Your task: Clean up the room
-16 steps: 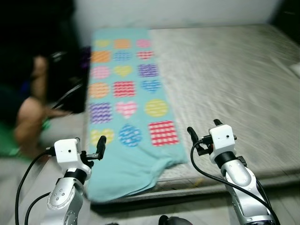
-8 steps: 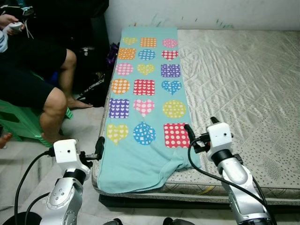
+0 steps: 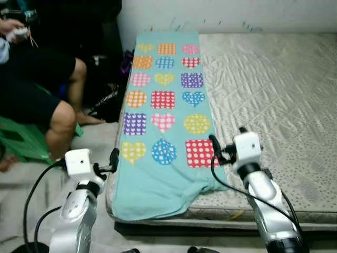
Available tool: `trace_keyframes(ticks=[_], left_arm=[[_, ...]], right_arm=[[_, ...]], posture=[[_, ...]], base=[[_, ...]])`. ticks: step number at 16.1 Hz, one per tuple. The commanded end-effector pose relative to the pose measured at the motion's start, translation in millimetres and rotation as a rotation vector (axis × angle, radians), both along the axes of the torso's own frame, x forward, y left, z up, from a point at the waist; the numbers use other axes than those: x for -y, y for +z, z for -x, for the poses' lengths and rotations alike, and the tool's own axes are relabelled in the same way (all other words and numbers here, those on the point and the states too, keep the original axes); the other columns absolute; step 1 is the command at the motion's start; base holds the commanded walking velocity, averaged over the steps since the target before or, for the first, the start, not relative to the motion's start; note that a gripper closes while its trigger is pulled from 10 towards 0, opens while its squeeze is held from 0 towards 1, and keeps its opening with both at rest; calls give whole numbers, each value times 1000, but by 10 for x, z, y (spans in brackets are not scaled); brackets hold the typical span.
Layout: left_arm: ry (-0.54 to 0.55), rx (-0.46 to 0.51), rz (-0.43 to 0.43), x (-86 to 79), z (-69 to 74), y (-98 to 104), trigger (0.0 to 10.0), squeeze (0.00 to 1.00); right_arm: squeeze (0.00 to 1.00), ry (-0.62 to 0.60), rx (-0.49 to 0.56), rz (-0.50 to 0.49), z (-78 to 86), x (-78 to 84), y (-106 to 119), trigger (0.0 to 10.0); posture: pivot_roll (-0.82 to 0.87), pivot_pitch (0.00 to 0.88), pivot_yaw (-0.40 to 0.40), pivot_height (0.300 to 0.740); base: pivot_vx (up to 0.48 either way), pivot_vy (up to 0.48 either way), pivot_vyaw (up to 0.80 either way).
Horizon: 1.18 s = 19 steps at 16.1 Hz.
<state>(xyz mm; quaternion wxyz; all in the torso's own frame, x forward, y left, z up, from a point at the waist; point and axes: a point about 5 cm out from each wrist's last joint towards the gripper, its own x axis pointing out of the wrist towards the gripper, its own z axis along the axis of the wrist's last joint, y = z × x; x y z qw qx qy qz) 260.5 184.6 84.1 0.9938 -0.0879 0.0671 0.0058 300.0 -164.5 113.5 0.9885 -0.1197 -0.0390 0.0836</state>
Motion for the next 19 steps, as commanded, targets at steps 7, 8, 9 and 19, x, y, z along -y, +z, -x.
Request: trace_keyframes(ticks=[7,8,9,19], left_arm=[[-29,-3,-29,37,-287,-62,10000,0],[-27,-3,-27,40,-295,-66,10000,0],[-34,1,-32,37,-304,-67,10000,0],[60,17,-30,-173,38,-140,10000,0]], right_arm=[[0,-111,-56,-10,73,74,-191,10000],[0,-116,-49,-17,89,84,-187,10000],[0,-125,-51,-29,118,112,-186,10000],[0,-31,-170,-117,149,35,-248,10000]], posture=[[-391,67,188,740],[-390,62,187,740],[-370,52,165,740],[-220,66,51,740]], base=[[0,0,0],[0,0,0],[0,0,0],[0,0,0]])
